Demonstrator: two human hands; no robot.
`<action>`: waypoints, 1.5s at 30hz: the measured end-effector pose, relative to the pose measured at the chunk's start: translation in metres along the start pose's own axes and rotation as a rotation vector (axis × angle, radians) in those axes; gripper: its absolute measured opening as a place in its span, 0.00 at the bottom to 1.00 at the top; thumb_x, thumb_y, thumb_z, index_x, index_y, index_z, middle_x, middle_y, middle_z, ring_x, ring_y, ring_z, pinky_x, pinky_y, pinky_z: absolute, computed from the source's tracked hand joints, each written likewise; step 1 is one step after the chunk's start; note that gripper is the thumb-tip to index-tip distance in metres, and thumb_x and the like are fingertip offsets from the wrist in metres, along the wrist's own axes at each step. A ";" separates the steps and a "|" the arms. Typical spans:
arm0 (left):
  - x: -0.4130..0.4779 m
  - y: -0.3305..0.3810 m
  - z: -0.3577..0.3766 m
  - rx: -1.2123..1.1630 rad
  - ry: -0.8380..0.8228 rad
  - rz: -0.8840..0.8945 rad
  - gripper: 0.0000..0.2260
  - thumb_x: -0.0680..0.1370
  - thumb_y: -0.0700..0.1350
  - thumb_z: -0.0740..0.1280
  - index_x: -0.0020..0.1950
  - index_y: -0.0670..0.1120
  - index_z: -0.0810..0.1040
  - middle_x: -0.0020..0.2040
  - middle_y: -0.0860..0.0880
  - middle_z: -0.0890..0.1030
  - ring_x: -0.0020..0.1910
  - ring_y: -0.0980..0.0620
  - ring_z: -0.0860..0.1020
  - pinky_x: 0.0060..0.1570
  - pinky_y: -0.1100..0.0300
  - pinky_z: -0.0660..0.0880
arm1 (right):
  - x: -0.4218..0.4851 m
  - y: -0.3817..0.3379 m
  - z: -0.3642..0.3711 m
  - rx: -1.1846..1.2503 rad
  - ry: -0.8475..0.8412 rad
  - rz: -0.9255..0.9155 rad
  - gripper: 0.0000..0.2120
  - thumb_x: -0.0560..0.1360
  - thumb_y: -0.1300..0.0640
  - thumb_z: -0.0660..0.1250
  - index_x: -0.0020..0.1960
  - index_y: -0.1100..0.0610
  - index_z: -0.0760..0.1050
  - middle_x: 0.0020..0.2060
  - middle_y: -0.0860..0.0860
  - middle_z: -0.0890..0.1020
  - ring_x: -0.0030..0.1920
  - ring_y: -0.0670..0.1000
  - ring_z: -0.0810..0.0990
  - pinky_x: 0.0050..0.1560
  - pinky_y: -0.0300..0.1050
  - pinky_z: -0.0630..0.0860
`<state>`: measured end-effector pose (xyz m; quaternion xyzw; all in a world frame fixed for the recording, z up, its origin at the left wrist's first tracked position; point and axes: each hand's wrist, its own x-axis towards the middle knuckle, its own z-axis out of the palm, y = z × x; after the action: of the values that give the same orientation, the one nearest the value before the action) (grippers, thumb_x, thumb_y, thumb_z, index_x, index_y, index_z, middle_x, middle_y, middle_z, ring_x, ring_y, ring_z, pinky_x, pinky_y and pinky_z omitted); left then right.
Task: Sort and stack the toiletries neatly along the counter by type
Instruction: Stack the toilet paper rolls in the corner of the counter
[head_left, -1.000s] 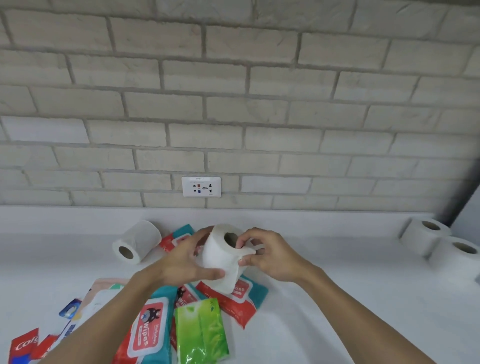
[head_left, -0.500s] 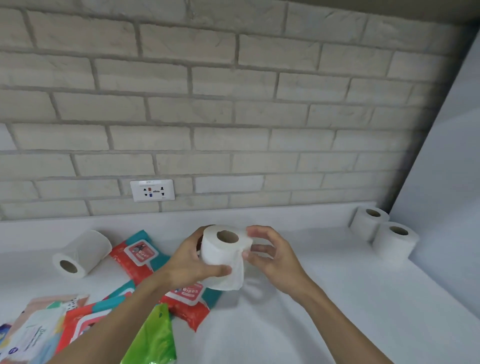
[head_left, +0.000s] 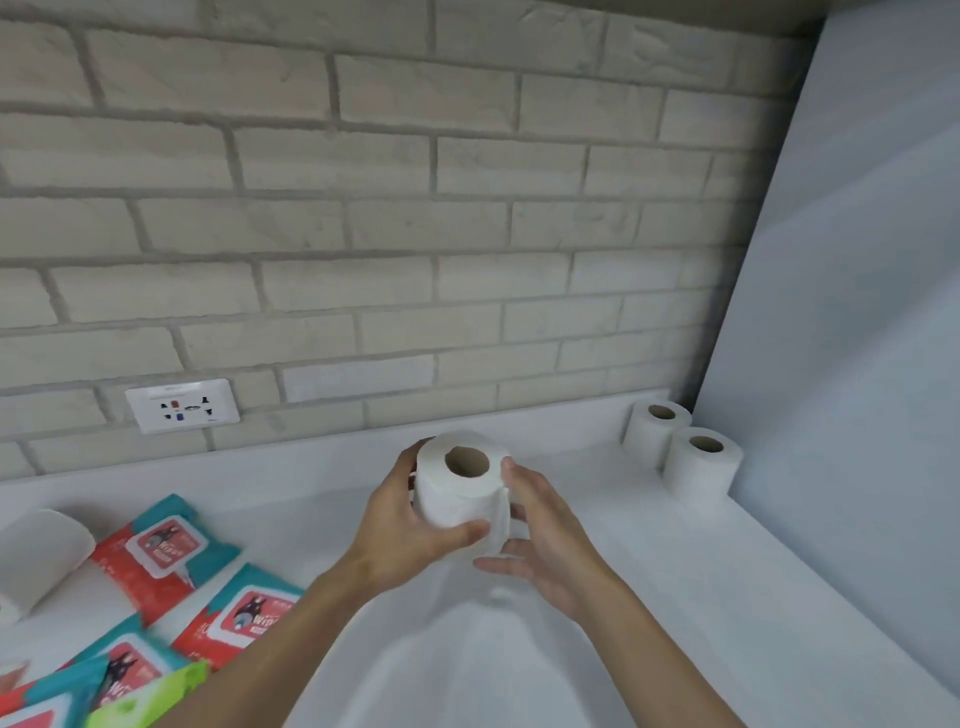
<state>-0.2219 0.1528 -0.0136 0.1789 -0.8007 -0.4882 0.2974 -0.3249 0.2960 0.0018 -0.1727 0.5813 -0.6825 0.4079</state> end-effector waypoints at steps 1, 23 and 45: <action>0.003 0.003 0.008 -0.012 -0.015 -0.010 0.39 0.60 0.51 0.82 0.64 0.64 0.67 0.56 0.66 0.77 0.56 0.66 0.75 0.50 0.66 0.76 | 0.002 -0.003 -0.006 -0.004 0.023 0.001 0.21 0.73 0.39 0.68 0.63 0.45 0.73 0.57 0.51 0.80 0.50 0.57 0.85 0.52 0.59 0.81; 0.121 0.043 0.165 -0.470 -0.031 -0.475 0.12 0.76 0.51 0.68 0.56 0.48 0.80 0.54 0.51 0.83 0.55 0.47 0.80 0.46 0.46 0.81 | 0.071 -0.067 -0.174 -0.073 0.285 -0.015 0.24 0.69 0.41 0.72 0.61 0.48 0.73 0.57 0.48 0.80 0.58 0.55 0.79 0.46 0.55 0.83; 0.246 0.052 0.299 -0.685 -0.045 -0.556 0.17 0.74 0.57 0.70 0.56 0.48 0.81 0.55 0.47 0.83 0.55 0.43 0.81 0.52 0.44 0.80 | 0.166 -0.144 -0.298 -0.155 0.508 -0.145 0.19 0.74 0.42 0.67 0.59 0.52 0.75 0.53 0.49 0.80 0.50 0.50 0.79 0.48 0.53 0.83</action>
<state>-0.6033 0.2365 0.0030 0.2680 -0.5204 -0.7908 0.1791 -0.6885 0.3629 0.0177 -0.0680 0.7015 -0.6850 0.1847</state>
